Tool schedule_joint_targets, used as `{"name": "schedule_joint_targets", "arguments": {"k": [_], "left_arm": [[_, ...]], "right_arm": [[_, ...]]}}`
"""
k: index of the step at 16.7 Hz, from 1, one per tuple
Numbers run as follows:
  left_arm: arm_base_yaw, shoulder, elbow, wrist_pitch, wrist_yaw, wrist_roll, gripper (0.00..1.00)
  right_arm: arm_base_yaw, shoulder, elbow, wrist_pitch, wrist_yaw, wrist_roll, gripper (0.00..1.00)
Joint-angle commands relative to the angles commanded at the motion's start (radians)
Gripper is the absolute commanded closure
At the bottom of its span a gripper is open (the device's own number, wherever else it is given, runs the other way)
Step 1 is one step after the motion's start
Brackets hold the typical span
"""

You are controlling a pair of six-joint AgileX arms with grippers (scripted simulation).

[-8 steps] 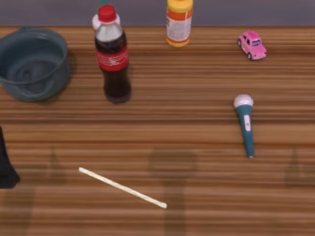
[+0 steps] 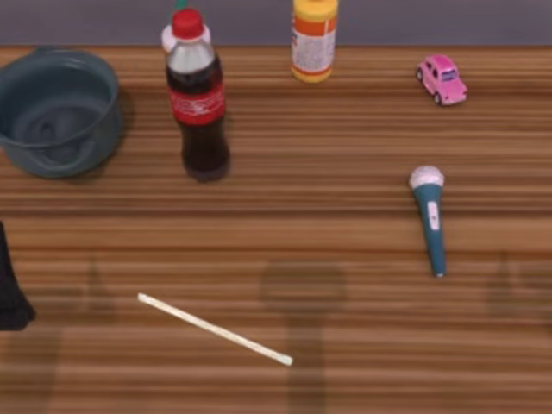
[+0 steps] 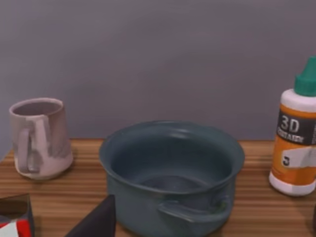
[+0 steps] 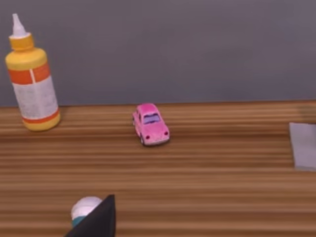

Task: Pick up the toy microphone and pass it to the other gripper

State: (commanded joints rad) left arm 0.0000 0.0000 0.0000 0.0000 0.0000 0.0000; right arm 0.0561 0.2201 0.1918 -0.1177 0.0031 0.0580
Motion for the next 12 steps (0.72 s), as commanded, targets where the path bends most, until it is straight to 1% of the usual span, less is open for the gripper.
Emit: {"name": "schedule_joint_targets", "arguments": {"k": [3, 12], "left_arm": [[0.000, 0.000, 0.000, 0.000, 0.000, 0.000, 0.00], [0.000, 0.000, 0.000, 0.000, 0.000, 0.000, 0.00]], "right_arm": [[0.050, 0.252, 0.180, -0.117, 0.007, 0.055, 0.00], [0.226, 1.197, 0.788, -0.537, 0.028, 0.244, 0.00]]}}
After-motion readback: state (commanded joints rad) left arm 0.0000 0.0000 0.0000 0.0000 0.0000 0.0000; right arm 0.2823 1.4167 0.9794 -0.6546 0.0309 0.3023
